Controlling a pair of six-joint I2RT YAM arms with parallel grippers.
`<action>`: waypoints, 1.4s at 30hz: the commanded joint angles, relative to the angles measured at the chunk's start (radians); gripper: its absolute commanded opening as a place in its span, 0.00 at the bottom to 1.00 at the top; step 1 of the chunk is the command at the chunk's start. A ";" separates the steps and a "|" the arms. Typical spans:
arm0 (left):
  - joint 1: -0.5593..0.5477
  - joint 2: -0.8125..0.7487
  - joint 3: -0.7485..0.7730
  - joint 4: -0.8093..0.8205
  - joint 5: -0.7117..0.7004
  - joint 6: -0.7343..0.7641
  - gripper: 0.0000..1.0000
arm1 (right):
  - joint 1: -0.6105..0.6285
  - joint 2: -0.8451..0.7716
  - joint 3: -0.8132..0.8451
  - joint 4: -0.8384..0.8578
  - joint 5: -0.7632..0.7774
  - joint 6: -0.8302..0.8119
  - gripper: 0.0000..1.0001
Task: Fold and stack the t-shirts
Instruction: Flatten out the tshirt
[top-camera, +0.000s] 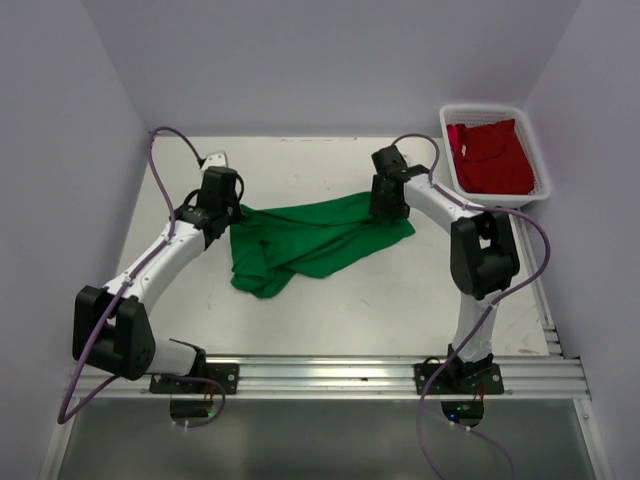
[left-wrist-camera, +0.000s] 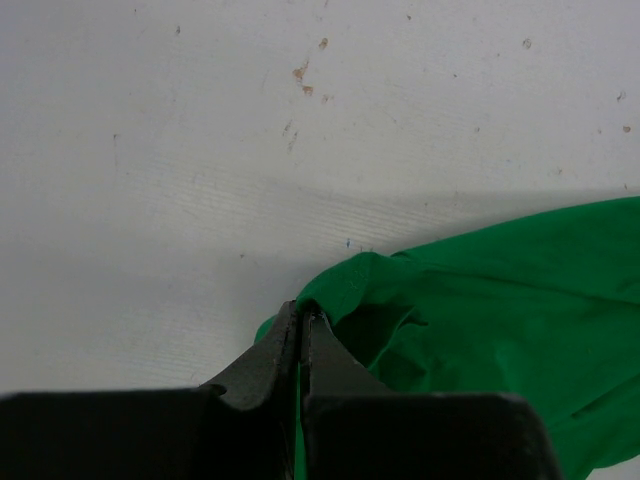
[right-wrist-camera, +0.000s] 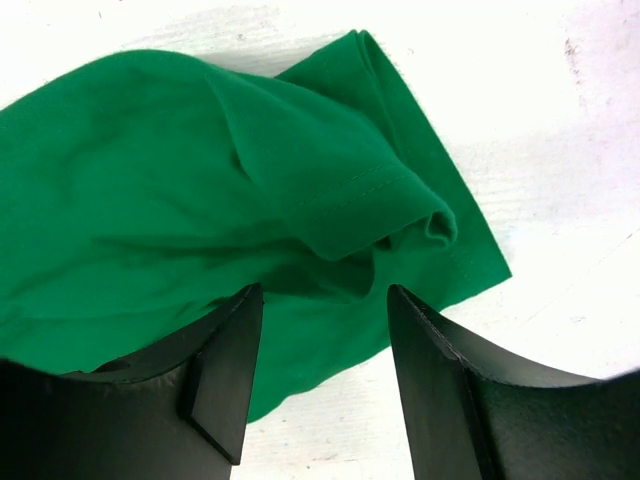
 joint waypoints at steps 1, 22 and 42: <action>0.009 -0.039 -0.009 0.038 -0.004 0.012 0.00 | -0.005 -0.003 0.021 -0.011 -0.031 0.041 0.55; 0.012 -0.045 -0.012 0.038 0.023 0.012 0.00 | -0.016 0.066 -0.073 0.014 0.008 0.134 0.60; 0.014 -0.040 -0.007 0.039 0.031 0.012 0.00 | -0.020 -0.003 0.015 -0.014 0.021 0.051 0.53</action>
